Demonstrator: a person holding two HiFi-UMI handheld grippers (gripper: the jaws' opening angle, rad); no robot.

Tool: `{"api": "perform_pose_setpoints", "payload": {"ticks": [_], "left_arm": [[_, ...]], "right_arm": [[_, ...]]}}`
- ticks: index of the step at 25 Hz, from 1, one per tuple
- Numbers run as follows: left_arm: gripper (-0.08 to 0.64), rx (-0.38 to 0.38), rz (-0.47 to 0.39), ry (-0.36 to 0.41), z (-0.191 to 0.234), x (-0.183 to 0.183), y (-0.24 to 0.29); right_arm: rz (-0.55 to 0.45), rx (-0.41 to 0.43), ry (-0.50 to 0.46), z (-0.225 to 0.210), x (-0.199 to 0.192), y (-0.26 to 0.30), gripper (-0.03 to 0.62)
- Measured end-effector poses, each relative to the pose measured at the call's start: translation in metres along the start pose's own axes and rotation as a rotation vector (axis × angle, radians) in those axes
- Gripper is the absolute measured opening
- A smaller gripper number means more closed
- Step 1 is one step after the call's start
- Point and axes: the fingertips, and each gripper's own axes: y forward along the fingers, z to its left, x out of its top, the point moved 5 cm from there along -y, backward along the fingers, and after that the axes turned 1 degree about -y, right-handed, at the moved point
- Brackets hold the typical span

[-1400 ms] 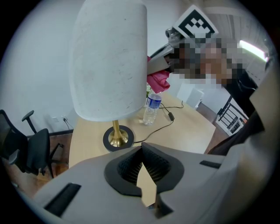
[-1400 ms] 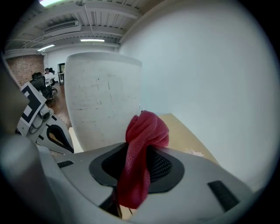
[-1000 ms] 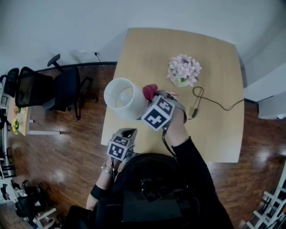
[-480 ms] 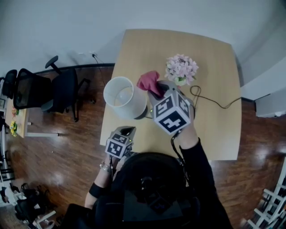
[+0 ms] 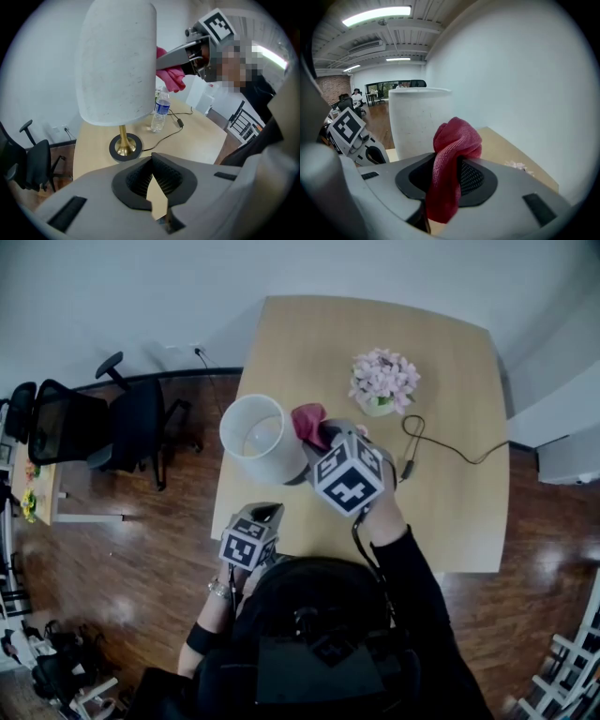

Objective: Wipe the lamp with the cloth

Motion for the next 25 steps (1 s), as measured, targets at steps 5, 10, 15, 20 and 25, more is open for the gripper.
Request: {"api": "perform_pose_setpoints", "payload": {"ticks": [5,10,15,20,25], "left_arm": [[0.002,0.007,0.005,0.003,0.001,-0.002,-0.003],[0.002,0.01,0.002,-0.001,0.003,-0.004,-0.004],[0.002,0.001,0.004,0.004,0.001,-0.007,-0.005],[0.002,-0.01,0.001,0.02,0.002,-0.009,-0.007],[0.002,-0.026,-0.009,0.037,0.001,-0.008,-0.009]], "right_arm": [[0.076,0.017,0.027,0.005,-0.026,0.019,0.129],[0.143,0.03,0.052,0.01,-0.048,0.034,0.129],[0.212,0.042,0.077,0.017,-0.07,0.044,0.129],[0.141,-0.011,0.119,0.01,-0.063,0.016,0.129],[-0.062,-0.062,0.116,0.006,-0.013,-0.039,0.129]]}}
